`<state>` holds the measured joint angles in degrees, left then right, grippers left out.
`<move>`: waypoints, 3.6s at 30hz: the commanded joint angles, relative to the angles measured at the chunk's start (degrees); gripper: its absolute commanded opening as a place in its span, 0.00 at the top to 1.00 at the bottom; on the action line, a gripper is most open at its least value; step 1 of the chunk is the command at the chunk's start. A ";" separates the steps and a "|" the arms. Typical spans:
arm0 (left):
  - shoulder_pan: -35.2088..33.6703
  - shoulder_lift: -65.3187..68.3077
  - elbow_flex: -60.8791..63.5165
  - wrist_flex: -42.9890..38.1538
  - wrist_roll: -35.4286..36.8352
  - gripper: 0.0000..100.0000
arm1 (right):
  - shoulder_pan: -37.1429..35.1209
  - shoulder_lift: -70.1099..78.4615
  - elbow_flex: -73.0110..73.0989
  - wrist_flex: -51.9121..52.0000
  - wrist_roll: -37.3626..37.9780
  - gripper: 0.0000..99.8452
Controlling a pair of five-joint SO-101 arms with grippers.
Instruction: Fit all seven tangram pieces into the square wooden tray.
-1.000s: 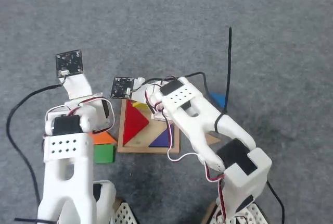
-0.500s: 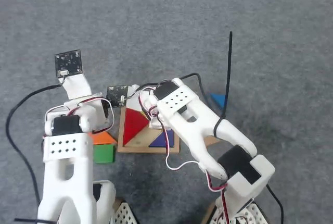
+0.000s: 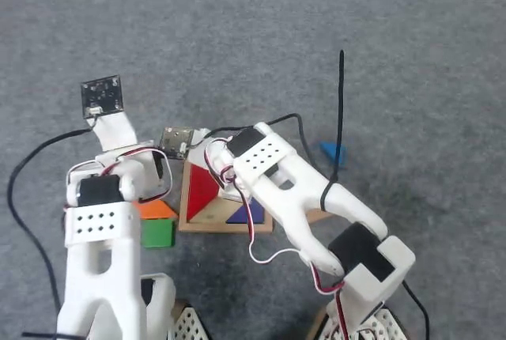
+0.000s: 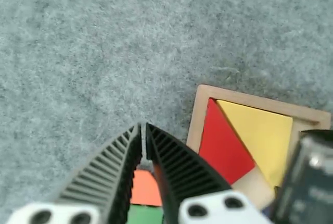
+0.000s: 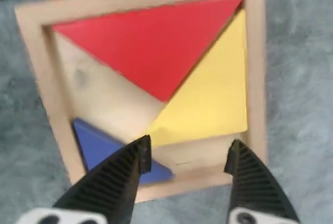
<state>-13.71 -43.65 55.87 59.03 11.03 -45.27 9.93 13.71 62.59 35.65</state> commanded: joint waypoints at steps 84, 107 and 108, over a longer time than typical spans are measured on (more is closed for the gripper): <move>-5.10 5.01 0.31 -14.24 0.53 0.95 | 3.38 -5.23 -4.48 -20.88 -9.58 0.99; 5.98 47.03 -27.21 -9.67 2.37 0.98 | 6.99 -5.32 -4.84 -23.52 -13.71 0.99; 6.59 47.03 -26.68 -10.73 2.37 0.98 | 7.34 -5.32 -4.84 -23.52 -13.80 0.99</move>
<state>-8.79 4.00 29.93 51.74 12.88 -39.47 8.97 11.43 40.62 23.16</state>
